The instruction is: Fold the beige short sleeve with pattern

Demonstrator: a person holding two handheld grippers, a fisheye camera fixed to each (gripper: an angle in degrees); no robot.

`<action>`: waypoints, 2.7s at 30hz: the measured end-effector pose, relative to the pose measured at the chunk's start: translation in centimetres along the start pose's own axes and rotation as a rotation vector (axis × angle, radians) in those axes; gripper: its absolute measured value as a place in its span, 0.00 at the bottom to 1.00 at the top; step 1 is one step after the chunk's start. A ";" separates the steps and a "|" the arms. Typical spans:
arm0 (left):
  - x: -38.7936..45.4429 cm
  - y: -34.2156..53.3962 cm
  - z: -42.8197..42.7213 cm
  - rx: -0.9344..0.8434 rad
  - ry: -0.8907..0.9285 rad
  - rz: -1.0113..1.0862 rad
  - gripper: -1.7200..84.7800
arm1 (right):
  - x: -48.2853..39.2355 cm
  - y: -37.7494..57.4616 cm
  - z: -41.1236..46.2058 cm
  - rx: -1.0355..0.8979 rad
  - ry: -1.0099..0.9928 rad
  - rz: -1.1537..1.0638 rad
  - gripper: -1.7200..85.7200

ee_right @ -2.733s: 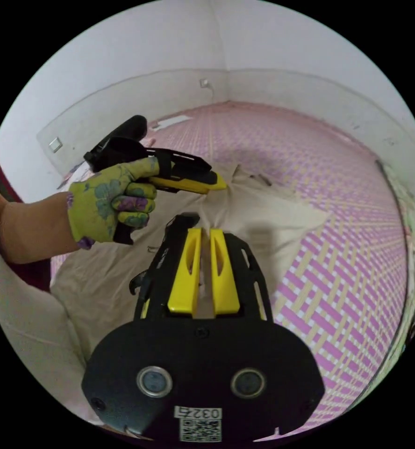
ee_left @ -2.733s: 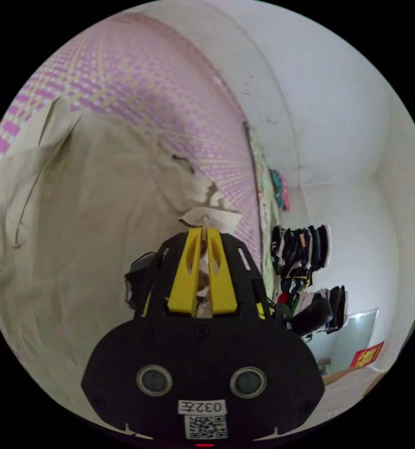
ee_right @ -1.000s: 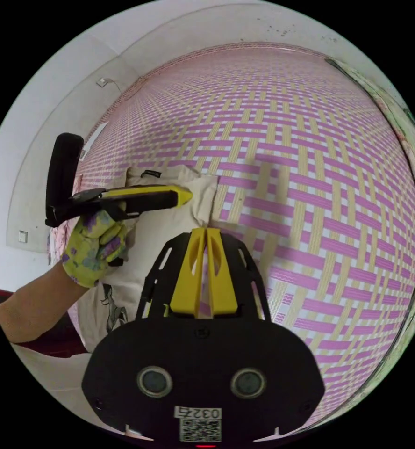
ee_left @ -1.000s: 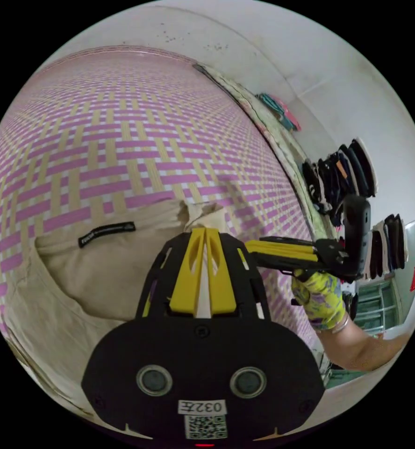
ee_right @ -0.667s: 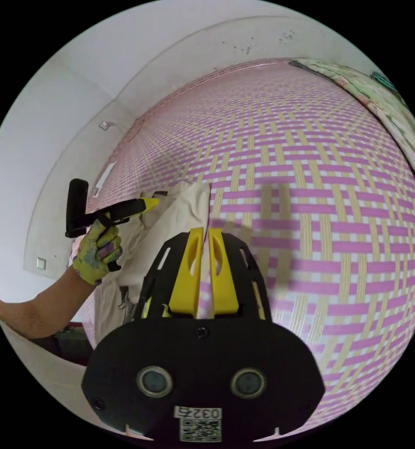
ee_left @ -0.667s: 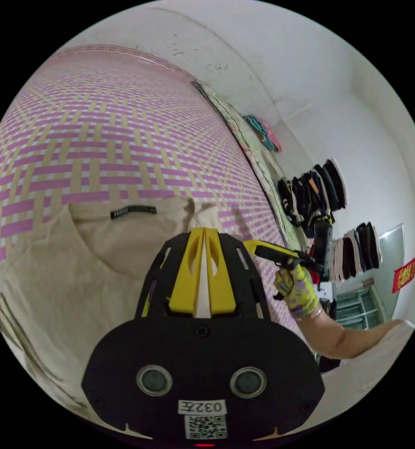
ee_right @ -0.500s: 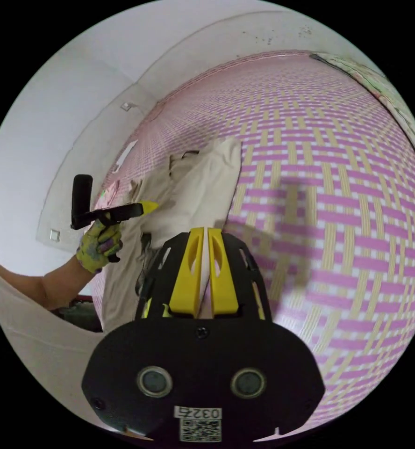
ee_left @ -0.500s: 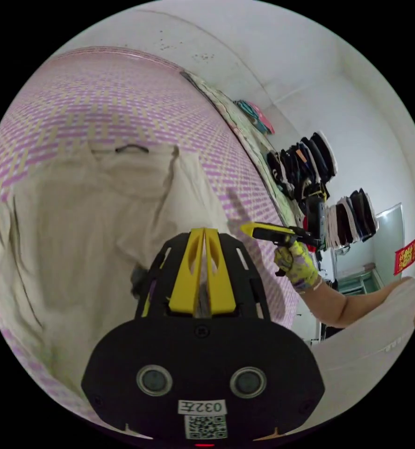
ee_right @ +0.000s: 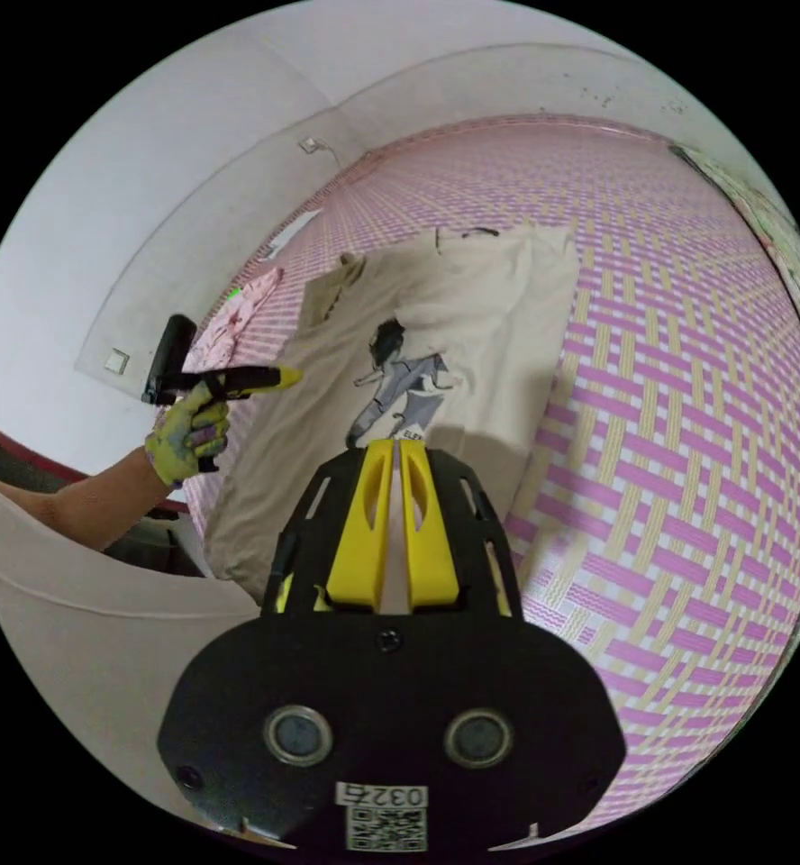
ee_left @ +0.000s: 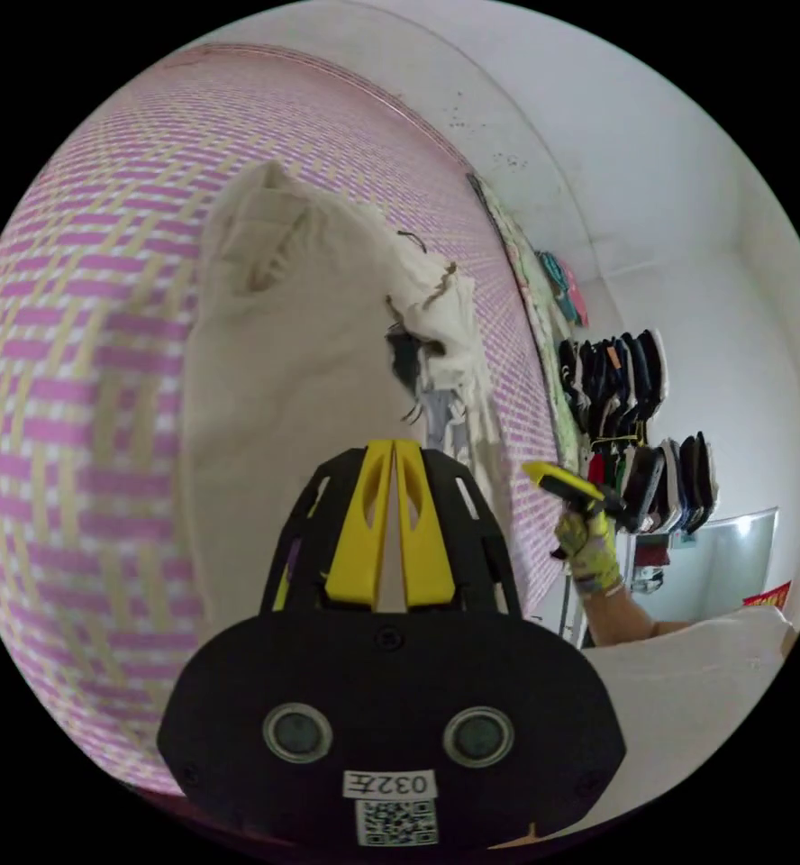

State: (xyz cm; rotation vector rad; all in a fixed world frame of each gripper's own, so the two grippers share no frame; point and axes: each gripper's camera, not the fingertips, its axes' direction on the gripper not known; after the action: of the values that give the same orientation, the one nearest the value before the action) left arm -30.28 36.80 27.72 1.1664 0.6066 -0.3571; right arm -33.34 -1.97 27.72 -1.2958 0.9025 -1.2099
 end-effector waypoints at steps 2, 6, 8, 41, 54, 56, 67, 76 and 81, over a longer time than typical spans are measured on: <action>-0.8 5.3 -3.5 -0.011 -0.076 -0.012 0.01 | -1.4 -1.1 -0.8 0.023 -0.030 -0.057 0.03; -1.7 14.0 -8.0 -0.036 -0.257 -0.056 0.05 | -3.8 -4.6 -0.1 0.020 -0.106 -0.118 0.07; -2.2 19.0 -9.8 -0.038 -0.303 -0.103 0.10 | -5.4 -8.4 1.5 -0.008 -0.212 -0.119 0.09; 0.1 28.3 -11.8 -0.095 -0.341 0.256 0.04 | -22.6 -36.5 18.7 -0.275 0.053 -0.115 0.10; -1.2 28.8 -13.1 -0.086 -0.278 0.246 0.01 | -27.7 -35.6 18.7 -0.745 0.383 -0.269 0.02; -1.2 28.7 -13.1 -0.086 -0.252 0.250 0.01 | -28.5 -35.9 16.4 -0.566 0.286 -0.296 0.05; -0.1 28.0 -13.1 -0.136 -0.301 0.278 0.01 | -37.1 -32.4 23.4 -0.468 0.576 -0.511 0.02; 0.0 27.9 -14.0 -0.174 -0.239 0.276 0.01 | -23.7 -26.8 6.9 0.025 0.016 -0.052 0.01; 1.3 28.5 -13.4 -0.219 -0.291 0.278 0.01 | -15.4 -21.5 6.8 0.047 -0.045 0.231 0.03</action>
State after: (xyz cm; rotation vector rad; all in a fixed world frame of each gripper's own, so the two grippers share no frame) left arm -16.75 59.67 44.65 0.9497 0.2178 -0.2106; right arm -32.64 16.95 47.45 -1.1424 0.9572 -1.0120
